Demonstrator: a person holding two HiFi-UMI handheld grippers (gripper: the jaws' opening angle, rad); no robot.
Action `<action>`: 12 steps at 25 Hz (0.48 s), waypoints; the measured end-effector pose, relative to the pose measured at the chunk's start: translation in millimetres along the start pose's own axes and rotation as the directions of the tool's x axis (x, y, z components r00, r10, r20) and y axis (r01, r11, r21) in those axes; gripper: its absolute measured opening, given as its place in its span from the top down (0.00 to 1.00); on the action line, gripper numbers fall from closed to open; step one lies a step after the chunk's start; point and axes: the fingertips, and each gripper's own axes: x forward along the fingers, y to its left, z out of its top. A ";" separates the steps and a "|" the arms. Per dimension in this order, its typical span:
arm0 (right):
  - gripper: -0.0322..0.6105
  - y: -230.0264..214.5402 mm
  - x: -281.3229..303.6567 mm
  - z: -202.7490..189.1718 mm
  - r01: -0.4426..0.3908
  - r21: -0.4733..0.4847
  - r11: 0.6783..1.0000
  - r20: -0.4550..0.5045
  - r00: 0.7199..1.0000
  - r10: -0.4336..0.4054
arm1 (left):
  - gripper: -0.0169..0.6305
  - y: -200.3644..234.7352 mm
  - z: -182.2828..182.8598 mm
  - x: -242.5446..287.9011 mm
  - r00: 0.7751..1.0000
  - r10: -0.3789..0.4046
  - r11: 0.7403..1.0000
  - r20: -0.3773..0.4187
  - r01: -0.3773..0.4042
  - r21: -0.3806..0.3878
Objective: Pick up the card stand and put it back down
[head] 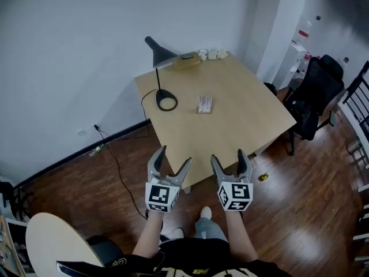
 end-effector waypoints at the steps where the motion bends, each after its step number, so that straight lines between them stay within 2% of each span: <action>1: 0.32 13.3 -10.8 1.2 -0.004 -0.022 1.000 0.002 1.000 0.004 | 0.38 -3.5 0.3 -13.9 1.000 -0.005 1.000 0.011 0.005 -0.008; 3: 0.32 36.0 -31.4 4.3 -0.012 -0.041 0.999 0.011 1.000 0.013 | 0.38 -9.1 -5.2 -36.6 1.000 -0.015 0.999 0.022 0.016 -0.031; 5: 0.32 53.7 -46.2 4.2 -0.024 -0.014 1.000 0.005 1.000 0.024 | 0.38 -10.4 -19.6 -52.2 1.000 -0.029 0.998 -0.008 0.029 -0.050; 8: 0.32 76.1 -60.6 8.6 -0.040 -0.048 0.998 -0.006 0.999 0.039 | 0.39 -5.0 -24.7 -78.5 0.999 -0.005 1.000 -0.037 0.004 -0.021; 12: 0.32 63.0 -74.7 31.5 0.004 -0.110 0.994 0.039 0.999 0.000 | 0.39 -15.8 -7.4 -85.1 0.999 0.037 0.999 0.008 -0.037 0.009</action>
